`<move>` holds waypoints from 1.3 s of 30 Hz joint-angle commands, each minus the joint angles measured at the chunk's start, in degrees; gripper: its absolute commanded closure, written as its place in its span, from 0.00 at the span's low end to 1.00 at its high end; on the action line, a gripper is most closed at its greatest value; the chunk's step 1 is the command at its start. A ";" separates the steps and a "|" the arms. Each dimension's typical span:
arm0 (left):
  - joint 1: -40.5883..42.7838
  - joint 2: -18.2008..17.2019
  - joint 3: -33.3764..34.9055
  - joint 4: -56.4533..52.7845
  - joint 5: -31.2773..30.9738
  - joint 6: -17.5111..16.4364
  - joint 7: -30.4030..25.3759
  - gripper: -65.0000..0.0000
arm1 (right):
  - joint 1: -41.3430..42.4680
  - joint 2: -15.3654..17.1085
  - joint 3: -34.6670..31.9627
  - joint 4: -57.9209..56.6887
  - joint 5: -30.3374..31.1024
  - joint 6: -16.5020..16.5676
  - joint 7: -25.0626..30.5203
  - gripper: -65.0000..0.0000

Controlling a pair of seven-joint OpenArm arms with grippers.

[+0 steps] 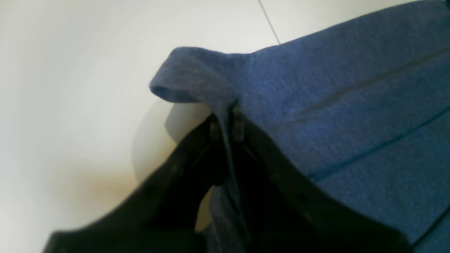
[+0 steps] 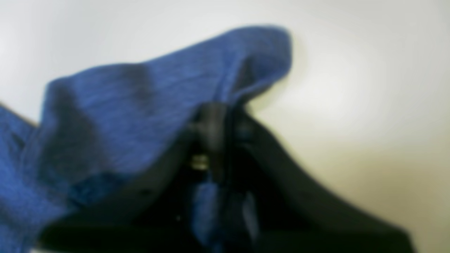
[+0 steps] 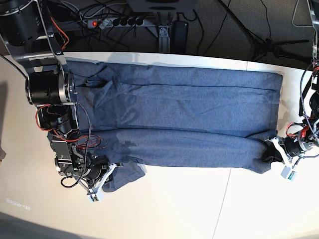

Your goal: Fold the T-shirt properly

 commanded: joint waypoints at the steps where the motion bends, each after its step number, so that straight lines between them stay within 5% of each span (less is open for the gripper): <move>1: -1.57 -1.14 -0.39 0.74 -0.72 -0.10 -1.03 1.00 | 0.63 0.46 -0.15 0.04 -2.51 3.78 -1.42 1.00; 9: -2.25 -1.14 -0.39 0.74 1.60 -0.10 -5.35 1.00 | 0.28 1.75 -0.15 1.57 -6.80 3.69 1.70 1.00; 21: 1.01 -3.41 7.21 9.66 24.24 -0.10 -21.86 1.00 | -8.92 8.79 -0.28 22.08 -3.61 3.89 2.43 1.00; 27: 2.71 -4.66 7.21 15.43 33.68 6.21 -22.36 1.00 | -16.98 14.16 -3.78 33.55 -2.75 3.87 6.49 1.00; 31: 5.70 -5.44 7.21 18.16 42.60 14.56 -25.81 1.00 | -21.68 17.86 -6.45 40.52 -4.55 3.82 8.98 1.00; 35: 9.51 -6.73 7.21 20.20 50.01 17.64 -29.57 1.00 | -25.49 21.44 -7.87 45.97 -5.07 3.65 10.38 1.00; 39: 12.41 -7.17 7.21 21.68 53.55 24.65 -30.88 1.00 | -27.32 24.20 -7.87 48.98 -5.84 3.65 13.64 1.00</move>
